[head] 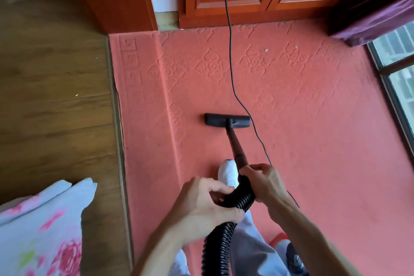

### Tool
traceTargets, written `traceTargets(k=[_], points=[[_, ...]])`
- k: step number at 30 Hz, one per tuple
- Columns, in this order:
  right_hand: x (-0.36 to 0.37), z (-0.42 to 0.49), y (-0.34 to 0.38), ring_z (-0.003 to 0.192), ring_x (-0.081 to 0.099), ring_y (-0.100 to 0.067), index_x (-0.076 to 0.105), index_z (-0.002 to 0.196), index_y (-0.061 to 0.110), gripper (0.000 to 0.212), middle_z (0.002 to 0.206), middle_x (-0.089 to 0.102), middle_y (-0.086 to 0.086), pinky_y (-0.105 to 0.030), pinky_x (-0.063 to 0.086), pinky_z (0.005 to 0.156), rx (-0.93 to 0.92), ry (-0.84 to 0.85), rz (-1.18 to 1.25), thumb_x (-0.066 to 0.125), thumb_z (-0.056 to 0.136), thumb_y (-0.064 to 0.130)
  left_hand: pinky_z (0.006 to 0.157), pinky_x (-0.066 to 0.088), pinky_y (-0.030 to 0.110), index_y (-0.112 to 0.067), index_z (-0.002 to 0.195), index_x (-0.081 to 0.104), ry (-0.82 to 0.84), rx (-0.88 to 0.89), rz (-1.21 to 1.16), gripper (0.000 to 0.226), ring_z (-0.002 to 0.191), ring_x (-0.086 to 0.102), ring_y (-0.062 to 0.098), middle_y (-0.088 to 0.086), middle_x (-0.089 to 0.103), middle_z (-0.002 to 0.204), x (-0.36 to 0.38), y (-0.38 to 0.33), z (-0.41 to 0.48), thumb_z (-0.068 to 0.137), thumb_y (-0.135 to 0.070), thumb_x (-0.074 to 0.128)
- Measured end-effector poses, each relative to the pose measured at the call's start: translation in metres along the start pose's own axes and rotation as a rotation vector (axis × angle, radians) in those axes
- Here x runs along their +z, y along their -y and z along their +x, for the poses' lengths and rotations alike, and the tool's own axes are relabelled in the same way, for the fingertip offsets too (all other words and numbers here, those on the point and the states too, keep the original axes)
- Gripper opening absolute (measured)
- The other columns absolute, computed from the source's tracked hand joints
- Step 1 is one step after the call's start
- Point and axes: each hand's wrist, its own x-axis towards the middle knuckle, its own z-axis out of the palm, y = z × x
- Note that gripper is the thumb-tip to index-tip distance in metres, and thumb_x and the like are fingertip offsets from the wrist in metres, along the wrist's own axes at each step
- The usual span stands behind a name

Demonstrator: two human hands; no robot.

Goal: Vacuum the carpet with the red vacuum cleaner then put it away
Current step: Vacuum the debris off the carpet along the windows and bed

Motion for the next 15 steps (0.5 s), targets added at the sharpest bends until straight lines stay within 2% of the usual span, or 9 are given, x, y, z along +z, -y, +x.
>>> traceTargets(k=[2, 6, 8, 10, 12, 14, 15], points=[[0.009, -0.022, -0.021, 0.052, 0.051, -0.018, 0.071, 0.091, 0.014, 0.029, 0.069, 0.065, -0.005, -0.024, 0.034, 0.044, -0.003, -0.01, -0.026, 0.062, 0.07, 0.032, 0.08, 0.057, 0.022, -0.043, 0.08, 0.075, 0.011, 0.013, 0.018, 0.03, 0.082, 0.071, 0.002, -0.015, 0.076, 0.088, 0.005, 0.019, -0.022, 0.052, -0.038, 0.083], [0.019, -0.075, -0.063, 0.046, 0.051, -0.021, 0.068, 0.074, 0.012, 0.011, 0.06, 0.063, -0.008, -0.024, 0.036, 0.042, 0.05, 0.028, -0.051, 0.065, 0.076, 0.023, 0.086, 0.056, 0.031, -0.036, 0.093, 0.08, 0.064, 0.01, 0.043, 0.043, 0.085, 0.071, 0.006, -0.013, 0.074, 0.09, 0.02, 0.059, -0.07, 0.05, -0.041, 0.082], [0.02, -0.1, -0.082, 0.044, 0.049, -0.021, 0.068, 0.068, 0.011, 0.013, 0.053, 0.06, -0.005, -0.023, 0.036, 0.041, 0.074, 0.048, -0.047, 0.066, 0.077, 0.02, 0.087, 0.055, 0.033, -0.043, 0.094, 0.078, 0.082, 0.011, 0.08, 0.045, 0.086, 0.07, 0.002, -0.018, 0.072, 0.091, 0.029, 0.071, -0.093, 0.05, -0.049, 0.081], [0.023, -0.113, -0.094, 0.047, 0.052, -0.022, 0.069, 0.065, 0.011, 0.014, 0.051, 0.06, -0.004, -0.025, 0.039, 0.044, 0.072, 0.038, -0.027, 0.068, 0.076, 0.019, 0.086, 0.054, 0.028, -0.042, 0.094, 0.078, 0.072, 0.025, 0.062, 0.041, 0.084, 0.069, -0.003, -0.017, 0.073, 0.091, 0.036, 0.08, -0.107, 0.053, -0.046, 0.082], [0.027, -0.115, -0.1, 0.051, 0.056, -0.022, 0.071, 0.066, 0.013, 0.011, 0.053, 0.063, -0.003, -0.027, 0.043, 0.048, 0.056, 0.003, 0.002, 0.07, 0.076, 0.019, 0.085, 0.053, 0.021, -0.038, 0.096, 0.078, 0.045, 0.024, 0.051, 0.04, 0.084, 0.068, -0.005, -0.015, 0.073, 0.092, 0.041, 0.089, -0.112, 0.056, -0.04, 0.085], [0.033, -0.105, -0.103, 0.052, 0.059, -0.019, 0.072, 0.079, 0.016, 0.006, 0.06, 0.067, -0.003, -0.024, 0.045, 0.047, 0.04, -0.013, 0.022, 0.07, 0.078, 0.022, 0.08, 0.053, 0.016, -0.041, 0.092, 0.077, -0.006, 0.023, 0.021, 0.035, 0.083, 0.067, -0.005, -0.015, 0.073, 0.091, 0.046, 0.098, -0.11, 0.059, -0.037, 0.086], [0.036, -0.097, -0.104, 0.053, 0.06, -0.018, 0.073, 0.085, 0.016, 0.012, 0.065, 0.069, -0.003, -0.023, 0.044, 0.046, 0.029, -0.027, 0.016, 0.07, 0.078, 0.024, 0.076, 0.052, 0.012, -0.043, 0.087, 0.076, -0.038, 0.021, 0.005, 0.03, 0.081, 0.066, -0.006, -0.016, 0.073, 0.089, 0.049, 0.101, -0.108, 0.062, -0.034, 0.087]])
